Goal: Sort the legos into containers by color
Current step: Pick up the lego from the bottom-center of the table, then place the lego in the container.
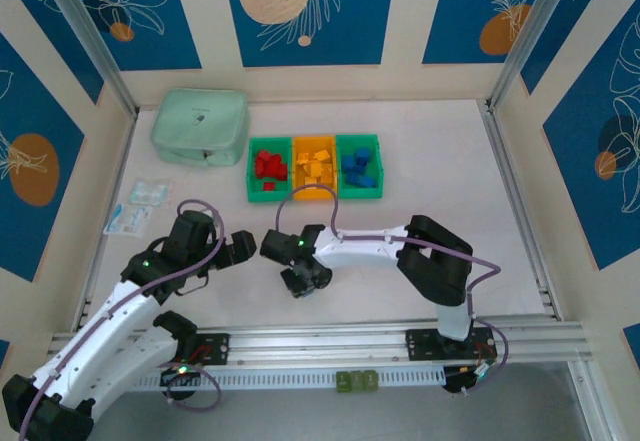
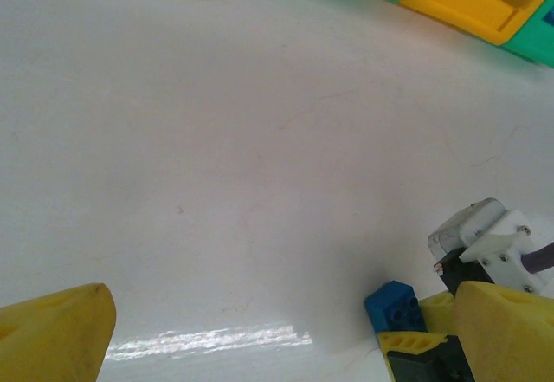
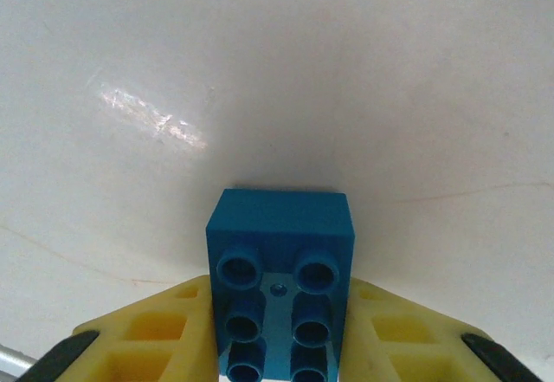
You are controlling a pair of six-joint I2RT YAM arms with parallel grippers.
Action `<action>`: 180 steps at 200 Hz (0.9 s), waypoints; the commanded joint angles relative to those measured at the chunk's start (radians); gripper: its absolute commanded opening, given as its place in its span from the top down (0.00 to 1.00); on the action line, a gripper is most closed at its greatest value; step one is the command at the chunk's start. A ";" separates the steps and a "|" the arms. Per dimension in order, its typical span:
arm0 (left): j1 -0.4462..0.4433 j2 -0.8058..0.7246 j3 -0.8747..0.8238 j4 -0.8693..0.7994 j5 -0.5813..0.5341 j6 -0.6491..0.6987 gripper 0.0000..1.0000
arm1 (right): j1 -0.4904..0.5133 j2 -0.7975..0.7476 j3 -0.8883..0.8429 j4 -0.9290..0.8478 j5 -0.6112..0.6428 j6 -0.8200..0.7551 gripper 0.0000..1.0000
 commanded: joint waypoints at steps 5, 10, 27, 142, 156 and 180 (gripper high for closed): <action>0.014 0.023 0.017 0.027 0.033 -0.009 0.01 | -0.034 -0.089 0.005 -0.037 0.015 -0.016 0.70; 0.013 0.032 0.022 0.035 0.042 -0.008 0.01 | -0.045 -0.103 0.005 -0.044 0.014 -0.018 0.70; 0.015 0.059 0.035 0.072 0.072 0.000 0.01 | -0.081 -0.160 -0.003 -0.052 0.032 -0.036 0.70; -0.023 0.354 0.188 0.334 0.186 0.035 0.01 | -0.591 -0.245 0.123 0.004 0.046 -0.227 0.69; -0.033 0.395 0.212 0.349 0.189 0.036 0.01 | -0.636 -0.198 0.174 0.017 0.038 -0.237 0.69; -0.046 0.456 0.245 0.372 0.194 0.044 0.01 | -0.688 -0.099 0.262 0.029 0.028 -0.261 0.69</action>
